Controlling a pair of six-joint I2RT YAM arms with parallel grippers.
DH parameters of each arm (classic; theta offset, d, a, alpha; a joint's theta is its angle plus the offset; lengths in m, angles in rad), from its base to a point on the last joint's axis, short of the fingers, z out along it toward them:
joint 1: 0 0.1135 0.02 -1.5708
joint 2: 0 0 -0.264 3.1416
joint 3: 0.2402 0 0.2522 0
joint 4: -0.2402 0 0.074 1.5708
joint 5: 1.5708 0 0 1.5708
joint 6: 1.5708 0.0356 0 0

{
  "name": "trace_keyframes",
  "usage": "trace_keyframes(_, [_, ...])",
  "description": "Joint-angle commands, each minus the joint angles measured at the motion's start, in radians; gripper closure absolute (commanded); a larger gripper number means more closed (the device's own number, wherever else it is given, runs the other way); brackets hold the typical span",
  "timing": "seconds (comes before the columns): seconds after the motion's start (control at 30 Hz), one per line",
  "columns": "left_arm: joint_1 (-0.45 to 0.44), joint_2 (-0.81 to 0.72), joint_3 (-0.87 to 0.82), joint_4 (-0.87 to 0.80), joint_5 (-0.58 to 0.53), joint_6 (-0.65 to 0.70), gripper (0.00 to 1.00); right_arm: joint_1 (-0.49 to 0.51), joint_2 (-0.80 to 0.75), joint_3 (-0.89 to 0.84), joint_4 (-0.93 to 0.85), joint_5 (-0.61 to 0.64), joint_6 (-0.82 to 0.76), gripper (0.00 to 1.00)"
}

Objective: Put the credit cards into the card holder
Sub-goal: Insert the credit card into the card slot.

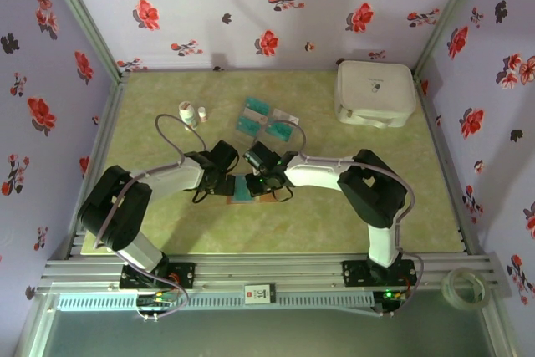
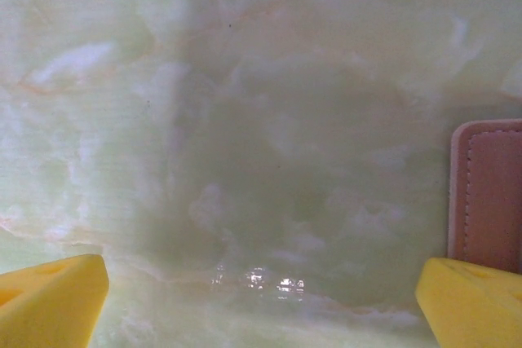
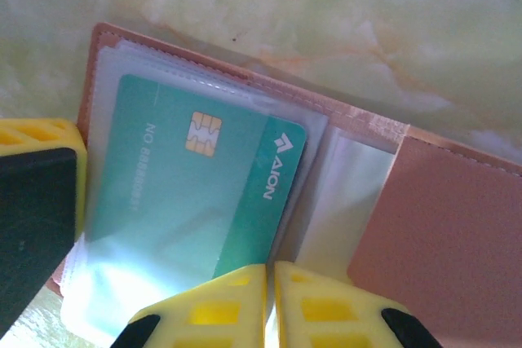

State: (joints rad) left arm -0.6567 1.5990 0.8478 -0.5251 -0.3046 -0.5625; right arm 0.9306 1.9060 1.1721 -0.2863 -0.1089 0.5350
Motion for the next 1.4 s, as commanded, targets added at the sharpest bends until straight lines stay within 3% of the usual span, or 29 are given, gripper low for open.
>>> trace_keyframes(0.0, [-0.024, 0.009, -0.035, 0.002, 0.038, -0.015, 0.0, 0.014, -0.008, 0.019, 0.012, -0.026, 0.026, 0.89])
trace_keyframes(0.4, [0.078, -0.117, -0.018, -0.06, 0.018, 0.025, 0.0, -0.02, -0.113, -0.046, 0.01, 0.026, 0.029, 0.88])
trace_keyframes(1.37, [0.046, 0.008, -0.008, -0.019, 0.059, 0.027, 0.0, -0.019, -0.022, -0.058, 0.082, -0.041, 0.055, 0.89])
